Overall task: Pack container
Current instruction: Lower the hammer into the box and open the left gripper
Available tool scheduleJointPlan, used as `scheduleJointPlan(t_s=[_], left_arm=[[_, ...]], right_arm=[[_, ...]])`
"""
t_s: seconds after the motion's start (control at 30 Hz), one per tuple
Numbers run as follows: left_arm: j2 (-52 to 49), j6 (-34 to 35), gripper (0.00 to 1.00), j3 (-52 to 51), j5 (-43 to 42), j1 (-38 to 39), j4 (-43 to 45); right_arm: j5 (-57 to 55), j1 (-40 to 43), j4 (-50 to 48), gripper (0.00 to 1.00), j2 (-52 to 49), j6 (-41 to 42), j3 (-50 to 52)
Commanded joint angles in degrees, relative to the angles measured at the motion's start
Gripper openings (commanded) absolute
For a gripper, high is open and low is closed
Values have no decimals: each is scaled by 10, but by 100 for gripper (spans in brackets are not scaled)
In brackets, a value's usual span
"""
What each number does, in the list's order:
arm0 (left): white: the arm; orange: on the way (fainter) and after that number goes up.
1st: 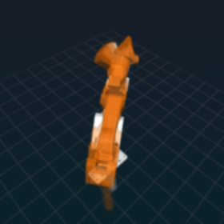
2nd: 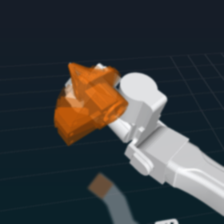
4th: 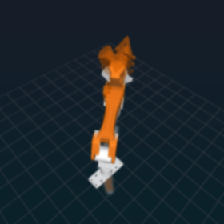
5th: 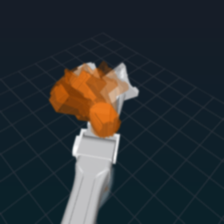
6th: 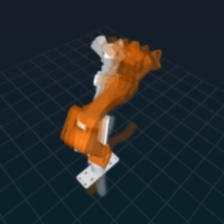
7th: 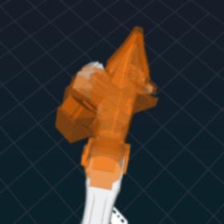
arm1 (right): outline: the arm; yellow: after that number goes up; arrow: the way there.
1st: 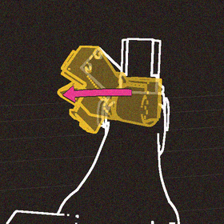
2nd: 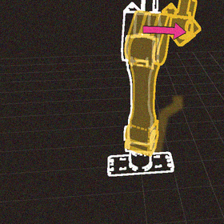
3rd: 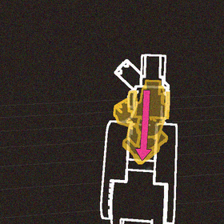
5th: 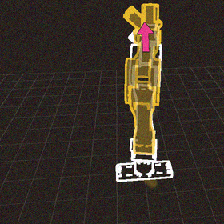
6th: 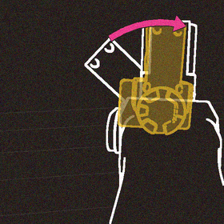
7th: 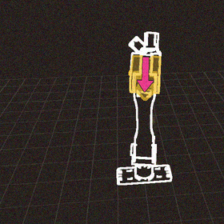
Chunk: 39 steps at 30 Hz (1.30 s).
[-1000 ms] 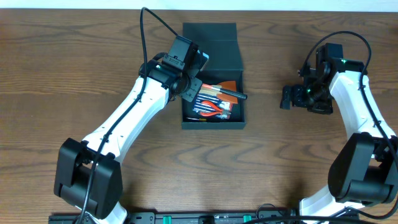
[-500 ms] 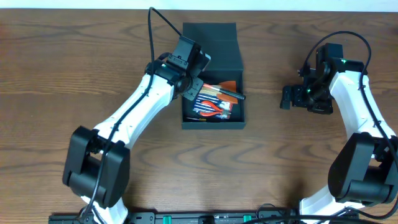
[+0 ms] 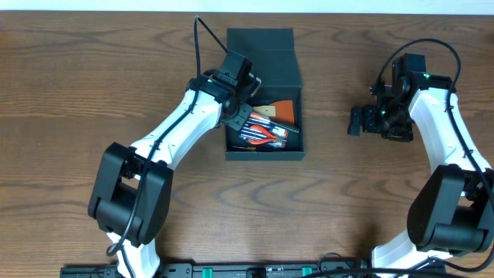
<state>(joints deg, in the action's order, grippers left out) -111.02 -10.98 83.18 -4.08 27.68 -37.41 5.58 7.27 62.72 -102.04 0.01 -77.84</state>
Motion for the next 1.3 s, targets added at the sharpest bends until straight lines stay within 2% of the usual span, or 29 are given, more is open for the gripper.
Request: scheduleJointPlan(t_s=[0.0, 0.03, 0.07, 0.1, 0.13, 0.23, 0.3, 0.33, 0.8, 1.03, 1.13, 1.27], left_arm=[[-9, -10, 6, 12, 7, -1, -3], [-9, -10, 6, 12, 7, -1, -3], [-9, -10, 11, 12, 7, -1, -3], [-9, -10, 23, 12, 7, -1, -3], [-9, -10, 41, 12, 7, -1, -3], [-9, -10, 53, 12, 7, -1, -3], [-9, -10, 67, 12, 7, -1, -3], [-9, -10, 70, 12, 7, -1, -3], [-4, -10, 70, 12, 7, -1, -11], [53, -10, 70, 12, 7, 1, -15], [99, -10, 70, 12, 7, 0, -23], [169, 18, 71, 12, 7, -2, -31]], right_arm=[[4, 3, -2, 99, 1, 7, -1], [4, 3, -2, 99, 1, 6, -1], [4, 3, -2, 99, 1, 5, -1], [4, 3, -2, 99, 1, 5, -1], [4, 3, -2, 99, 1, 5, -1], [4, 3, -1, 99, 1, 5, -1], [4, 3, -1, 99, 1, 5, -1], [4, 3, -1, 99, 1, 5, -1], [4, 3, -9, 99, 1, 3, -1], [50, 2, -46, 99, 1, -29, -1], [78, 2, -71, 94, 1, -29, -2], [121, 2, -80, 77, 2, -29, -27]])
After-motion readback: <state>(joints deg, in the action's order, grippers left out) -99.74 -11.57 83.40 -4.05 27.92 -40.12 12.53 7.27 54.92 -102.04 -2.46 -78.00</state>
